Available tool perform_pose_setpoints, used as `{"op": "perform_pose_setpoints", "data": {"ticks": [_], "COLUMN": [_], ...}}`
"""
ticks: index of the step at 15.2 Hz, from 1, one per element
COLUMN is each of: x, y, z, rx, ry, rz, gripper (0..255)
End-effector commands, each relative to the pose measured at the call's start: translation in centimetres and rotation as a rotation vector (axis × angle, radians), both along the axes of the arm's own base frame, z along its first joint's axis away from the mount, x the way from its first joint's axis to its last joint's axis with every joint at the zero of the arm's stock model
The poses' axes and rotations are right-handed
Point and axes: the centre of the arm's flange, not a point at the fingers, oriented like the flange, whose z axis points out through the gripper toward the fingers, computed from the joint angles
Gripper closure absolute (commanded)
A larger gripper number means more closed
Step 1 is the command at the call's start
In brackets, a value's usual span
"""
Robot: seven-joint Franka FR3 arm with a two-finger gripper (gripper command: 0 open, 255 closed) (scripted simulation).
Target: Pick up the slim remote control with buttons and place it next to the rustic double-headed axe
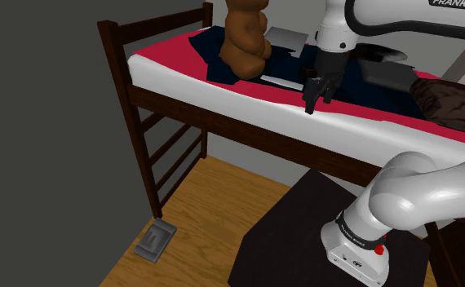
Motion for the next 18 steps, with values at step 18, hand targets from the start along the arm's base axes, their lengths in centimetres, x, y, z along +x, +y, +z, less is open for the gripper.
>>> {"op": "perform_pose_setpoints", "data": {"ticks": [18], "x": [12.2], "y": [-17.6], "z": [-4.3], "rx": [0.039], "ry": [-0.057], "rz": [0.247], "gripper": [0]}}
